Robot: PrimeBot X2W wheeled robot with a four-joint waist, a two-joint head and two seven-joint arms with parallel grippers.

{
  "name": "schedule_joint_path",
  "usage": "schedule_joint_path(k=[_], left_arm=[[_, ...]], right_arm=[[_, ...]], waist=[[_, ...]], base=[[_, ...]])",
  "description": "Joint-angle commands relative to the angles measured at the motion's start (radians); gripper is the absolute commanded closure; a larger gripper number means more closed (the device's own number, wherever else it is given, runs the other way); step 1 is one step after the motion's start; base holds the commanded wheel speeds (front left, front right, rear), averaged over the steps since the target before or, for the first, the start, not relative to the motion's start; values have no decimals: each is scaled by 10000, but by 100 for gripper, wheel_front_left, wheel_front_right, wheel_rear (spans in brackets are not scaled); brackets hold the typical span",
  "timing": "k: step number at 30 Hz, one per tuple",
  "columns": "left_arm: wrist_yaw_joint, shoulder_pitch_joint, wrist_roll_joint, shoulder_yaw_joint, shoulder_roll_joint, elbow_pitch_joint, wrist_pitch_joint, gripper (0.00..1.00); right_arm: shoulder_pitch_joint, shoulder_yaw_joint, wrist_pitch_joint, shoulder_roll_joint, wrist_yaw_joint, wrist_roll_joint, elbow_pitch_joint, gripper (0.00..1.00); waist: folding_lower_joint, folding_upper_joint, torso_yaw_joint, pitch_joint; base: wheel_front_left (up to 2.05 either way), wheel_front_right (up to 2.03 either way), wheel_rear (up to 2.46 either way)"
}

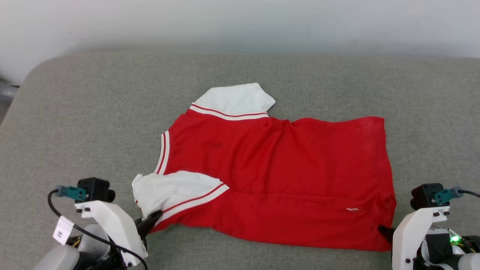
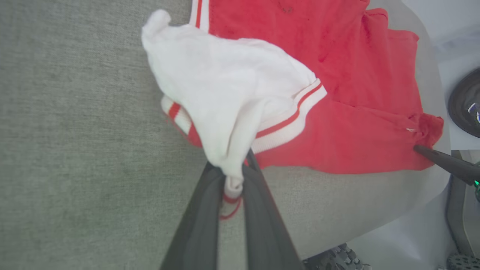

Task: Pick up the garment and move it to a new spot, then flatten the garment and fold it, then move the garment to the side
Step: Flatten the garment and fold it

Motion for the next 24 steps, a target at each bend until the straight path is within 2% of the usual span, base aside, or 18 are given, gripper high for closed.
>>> schedule_joint_path(k=[1, 7, 15, 20, 23, 24], left_arm=[[-33, 204, -66, 5, -31, -42, -5, 100], [119, 827, -261, 71, 140, -225, -60, 100], [748, 2093, -362, 165, 492, -737, -151, 100], [1038, 2788, -594, 188, 358, -716, -280, 100], [1005, 2894, -637, 102, 83, -410, -427, 100], [966, 2828, -621, 91, -8, -292, -505, 85]], right_arm=[[74, 9, 35, -80, -5, 67, -80, 100], [523, 90, 91, -178, -5, 245, -324, 100], [1536, 62, 314, -256, -5, 487, -760, 100], [2071, -2, 328, -134, -5, 515, -823, 100], [2268, -52, 130, -15, -5, 470, -617, 100], [2287, -51, 13, 29, -5, 465, -499, 100]], waist=[[-1, 0, 12, -259], [-1, 0, 29, -1014], [-1, 0, 100, -1827], [-1, 0, 66, -1955], [-1, 0, 76, -1957], [-1, 0, 77, -1952]], base=[[0, 0, 0], [0, 0, 0], [0, 0, 0], [0, 0, 0], [0, 0, 0], [0, 0, 0]])
